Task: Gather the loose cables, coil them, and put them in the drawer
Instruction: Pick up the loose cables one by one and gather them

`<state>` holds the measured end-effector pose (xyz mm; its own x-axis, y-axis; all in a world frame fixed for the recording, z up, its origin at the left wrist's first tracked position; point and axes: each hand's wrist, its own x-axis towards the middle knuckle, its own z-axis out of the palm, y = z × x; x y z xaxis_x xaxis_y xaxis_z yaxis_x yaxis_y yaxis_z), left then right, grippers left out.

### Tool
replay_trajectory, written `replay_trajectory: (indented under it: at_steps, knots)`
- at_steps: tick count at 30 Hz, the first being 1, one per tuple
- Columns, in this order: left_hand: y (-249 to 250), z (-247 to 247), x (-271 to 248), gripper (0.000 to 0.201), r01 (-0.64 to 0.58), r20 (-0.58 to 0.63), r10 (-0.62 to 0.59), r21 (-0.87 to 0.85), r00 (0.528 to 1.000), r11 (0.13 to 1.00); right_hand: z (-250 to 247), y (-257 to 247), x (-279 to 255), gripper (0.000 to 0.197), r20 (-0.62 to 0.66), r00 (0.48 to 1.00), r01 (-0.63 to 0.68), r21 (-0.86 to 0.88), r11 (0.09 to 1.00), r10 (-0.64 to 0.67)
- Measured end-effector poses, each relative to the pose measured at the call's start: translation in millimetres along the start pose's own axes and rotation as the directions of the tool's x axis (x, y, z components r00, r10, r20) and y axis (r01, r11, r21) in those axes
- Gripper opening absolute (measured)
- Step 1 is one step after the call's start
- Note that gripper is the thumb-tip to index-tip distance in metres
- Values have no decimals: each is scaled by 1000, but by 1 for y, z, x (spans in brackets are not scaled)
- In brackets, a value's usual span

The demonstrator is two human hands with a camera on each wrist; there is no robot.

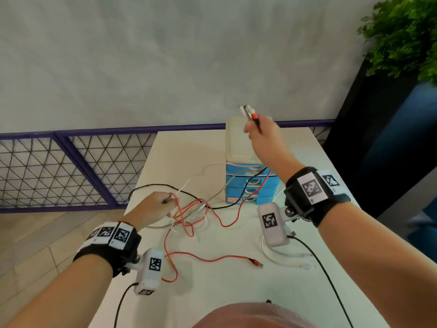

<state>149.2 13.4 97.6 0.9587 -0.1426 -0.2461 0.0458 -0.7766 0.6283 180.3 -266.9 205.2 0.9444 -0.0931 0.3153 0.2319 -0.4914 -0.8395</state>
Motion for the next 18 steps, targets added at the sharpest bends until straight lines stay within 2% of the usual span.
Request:
replay_trajectory:
  at_steps: [3, 6, 9, 11, 15, 17, 18]
  knots:
    - [33, -5, 1, 25, -136, 70, 133, 40, 989, 990, 10, -7, -10, 22, 198, 980, 34, -115, 993, -11]
    - [63, -9, 2, 29, -257, 70, 257, -9, 964, 966, 23, -11, -24, 20, 418, 908, 110, -172, 979, -29]
    - [86, -14, -1, 26, -303, 10, 308, -155, 951, 940, 33, -7, -32, 53, 561, 826, 98, -246, 964, 59]
    - [93, -15, -6, 25, -309, 11, 320, -228, 947, 923, 33, -3, -32, 47, 563, 822, 96, -282, 955, 84]
    - [93, -7, -8, 29, -288, 39, 325, -367, 945, 884, 29, -8, -29, 46, 501, 860, 100, -353, 930, 98]
    - [84, -3, -3, 28, -279, 26, 307, -350, 951, 894, 24, -9, -26, 43, 434, 896, 58, -318, 946, 91]
    - [76, -1, -1, 29, -283, 27, 303, -289, 953, 915, 18, -8, -23, 41, 365, 926, 10, -289, 957, 101]
